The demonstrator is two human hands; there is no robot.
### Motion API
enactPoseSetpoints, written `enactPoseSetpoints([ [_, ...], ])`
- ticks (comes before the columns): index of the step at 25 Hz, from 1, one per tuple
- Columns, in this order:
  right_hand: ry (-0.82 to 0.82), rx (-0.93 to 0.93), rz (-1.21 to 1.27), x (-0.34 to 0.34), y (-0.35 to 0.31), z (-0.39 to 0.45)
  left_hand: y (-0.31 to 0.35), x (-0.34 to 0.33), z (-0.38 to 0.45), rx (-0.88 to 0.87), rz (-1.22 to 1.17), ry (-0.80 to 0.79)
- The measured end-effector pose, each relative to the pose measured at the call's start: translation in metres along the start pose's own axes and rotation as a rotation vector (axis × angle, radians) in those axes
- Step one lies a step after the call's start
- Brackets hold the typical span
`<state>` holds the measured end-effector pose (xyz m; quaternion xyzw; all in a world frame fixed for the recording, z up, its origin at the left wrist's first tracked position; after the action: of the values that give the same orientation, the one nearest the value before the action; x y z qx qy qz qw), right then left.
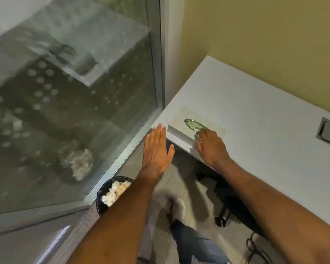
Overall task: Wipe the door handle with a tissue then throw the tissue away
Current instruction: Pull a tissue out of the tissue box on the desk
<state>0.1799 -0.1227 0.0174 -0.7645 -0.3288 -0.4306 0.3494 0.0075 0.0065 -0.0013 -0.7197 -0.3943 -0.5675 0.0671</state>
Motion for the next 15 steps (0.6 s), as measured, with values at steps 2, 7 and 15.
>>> enactPoseSetpoints([
  [2,0.042,-0.010,0.022,0.001,0.015,0.020,0.012,-0.010,0.022,-0.011,-0.105,-0.019],
  [7,-0.015,-0.011,-0.175,-0.004,0.040,0.061,0.035,-0.030,0.069,-0.126,-0.040,0.101],
  [15,-0.144,0.045,-0.417,-0.001,0.050,0.098,0.041,-0.047,0.105,-0.087,-0.048,0.001],
])
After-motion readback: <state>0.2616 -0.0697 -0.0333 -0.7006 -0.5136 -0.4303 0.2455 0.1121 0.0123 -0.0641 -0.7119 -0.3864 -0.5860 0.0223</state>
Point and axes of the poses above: each hand's wrist, its own z-axis towards the middle knuckle, its own x-axis out of the back of the hand, y = z × x, the point moved 1 cm from there along z, towards the middle knuckle, and after that the axes turned 14 degrees about -y, right-handed, at the moved point
